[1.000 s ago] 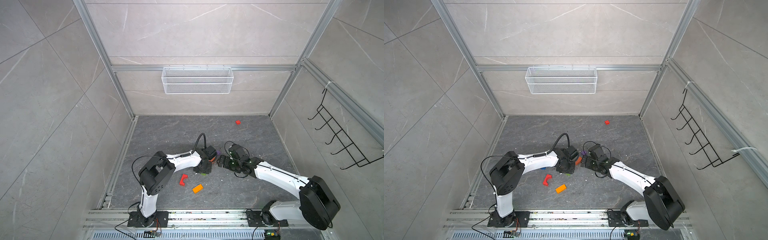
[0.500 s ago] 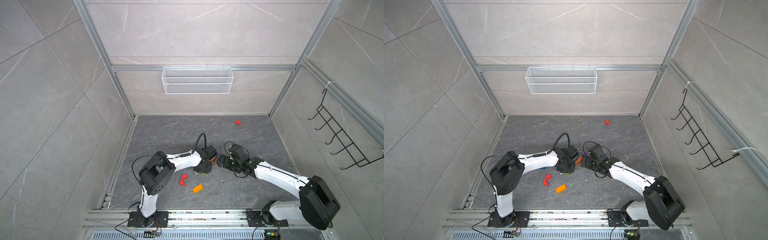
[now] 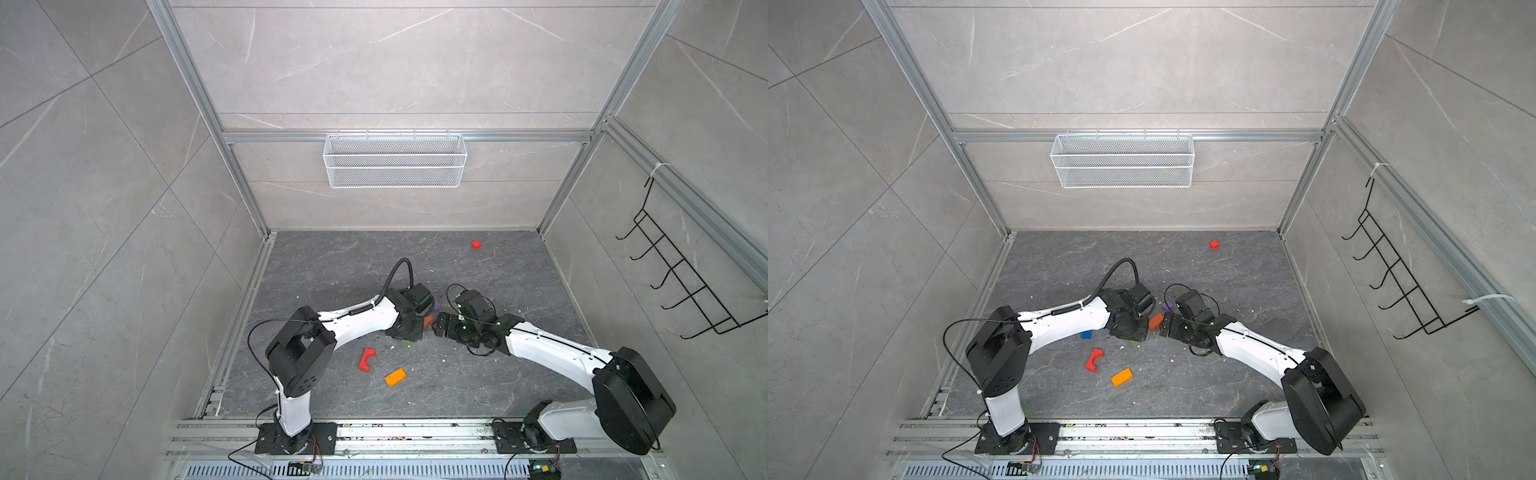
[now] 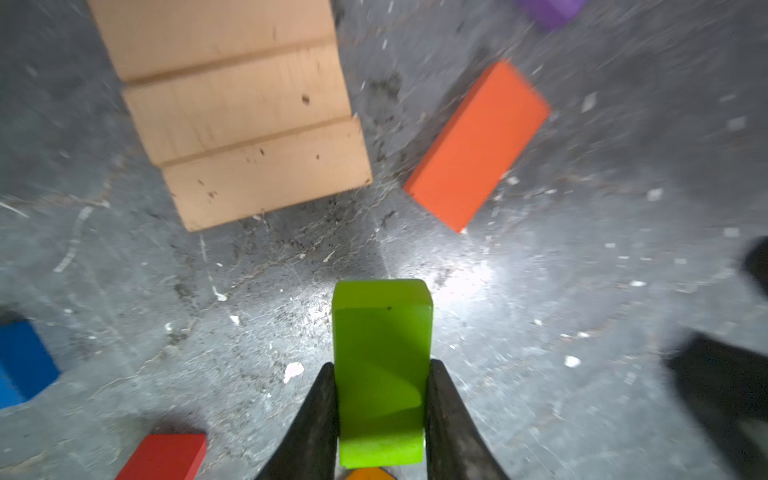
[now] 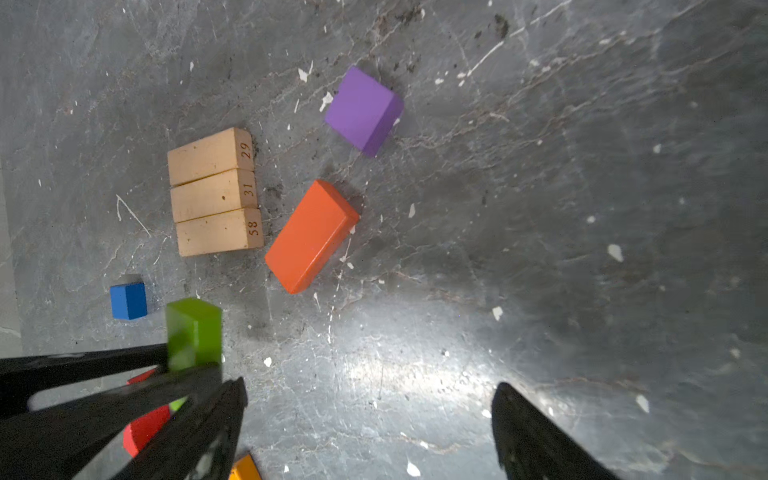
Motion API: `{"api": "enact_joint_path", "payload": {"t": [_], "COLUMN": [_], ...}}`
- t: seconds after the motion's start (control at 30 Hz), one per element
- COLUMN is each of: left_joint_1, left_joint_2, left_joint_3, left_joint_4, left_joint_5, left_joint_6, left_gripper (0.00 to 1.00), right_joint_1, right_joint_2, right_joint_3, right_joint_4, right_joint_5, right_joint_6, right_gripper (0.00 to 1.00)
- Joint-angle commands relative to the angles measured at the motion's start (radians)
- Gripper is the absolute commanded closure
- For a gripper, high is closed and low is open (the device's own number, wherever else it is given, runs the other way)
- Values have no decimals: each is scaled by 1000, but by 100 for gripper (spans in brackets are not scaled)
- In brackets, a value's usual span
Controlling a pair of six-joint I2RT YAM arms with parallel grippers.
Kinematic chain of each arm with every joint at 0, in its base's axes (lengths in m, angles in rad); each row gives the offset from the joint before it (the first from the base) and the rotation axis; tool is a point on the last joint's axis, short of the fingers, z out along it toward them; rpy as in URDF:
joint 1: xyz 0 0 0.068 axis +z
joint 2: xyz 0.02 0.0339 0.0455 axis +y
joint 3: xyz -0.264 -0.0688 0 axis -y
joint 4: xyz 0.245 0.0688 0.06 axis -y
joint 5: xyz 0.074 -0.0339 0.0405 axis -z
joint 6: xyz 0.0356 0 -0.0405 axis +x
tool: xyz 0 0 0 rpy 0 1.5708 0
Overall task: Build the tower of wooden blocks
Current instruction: 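Lift the green bar and carry it with the left gripper over the stack, then lower the green bar onto the top wood bar with the left gripper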
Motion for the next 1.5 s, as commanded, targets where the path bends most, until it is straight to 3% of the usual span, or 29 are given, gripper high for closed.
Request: {"api": "enact_joint_path", "payload": {"t": [0.0,0.5,1.47], "left_joint_1": [41,187,241], "left_joint_2": [-67,-30,72], "left_joint_3": [37,75,57], "left_joint_4": [-36,41,161], "left_joint_5": [6,72,111], "left_joint_6": [43,69,33], "left_gripper": [100,100,100], "right_joint_1": [-5,0,9], "right_joint_2": [30,71,90], "right_joint_3": [21,45,32], "right_joint_4": [9,28,47], "right_joint_5": [-47,-89,-90], "right_joint_6": [-33,-12,11], "right_gripper": [8,10,11]}}
